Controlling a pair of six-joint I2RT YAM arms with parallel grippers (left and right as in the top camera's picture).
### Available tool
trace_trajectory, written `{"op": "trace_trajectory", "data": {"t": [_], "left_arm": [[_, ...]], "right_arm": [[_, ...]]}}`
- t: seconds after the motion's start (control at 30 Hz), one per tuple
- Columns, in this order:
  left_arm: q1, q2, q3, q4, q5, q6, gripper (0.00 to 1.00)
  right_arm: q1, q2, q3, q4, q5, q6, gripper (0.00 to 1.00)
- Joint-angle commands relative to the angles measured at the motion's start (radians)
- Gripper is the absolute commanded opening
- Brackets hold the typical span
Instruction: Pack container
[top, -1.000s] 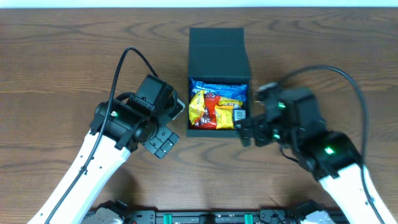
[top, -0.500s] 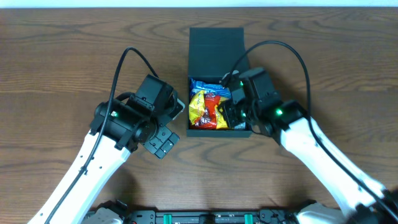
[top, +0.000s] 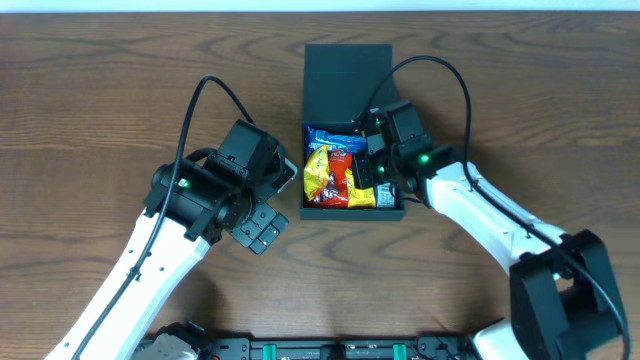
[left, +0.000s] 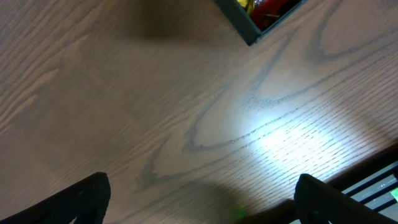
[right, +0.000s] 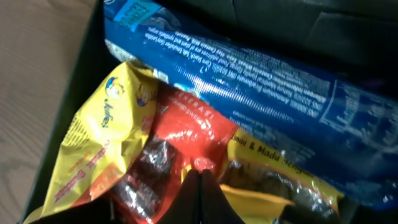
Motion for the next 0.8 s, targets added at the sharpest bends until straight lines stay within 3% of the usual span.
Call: {"op": "trace_trajectory", "data": {"t": [0.0, 0.5, 0.77], "left_arm": [[0.006, -0.003, -0.001, -0.004, -0.011, 0.021, 0.95], [0.006, -0.003, 0.000, -0.004, -0.011, 0.021, 0.95], [0.006, -0.003, -0.001, -0.004, -0.011, 0.021, 0.95]], "right_arm": [[-0.001, 0.034, 0.016, 0.024, 0.023, 0.011, 0.01], [0.032, 0.100, 0.016, 0.163, 0.308, 0.012, 0.01], [0.037, 0.100, 0.016, 0.250, 0.333, 0.065, 0.02]]}}
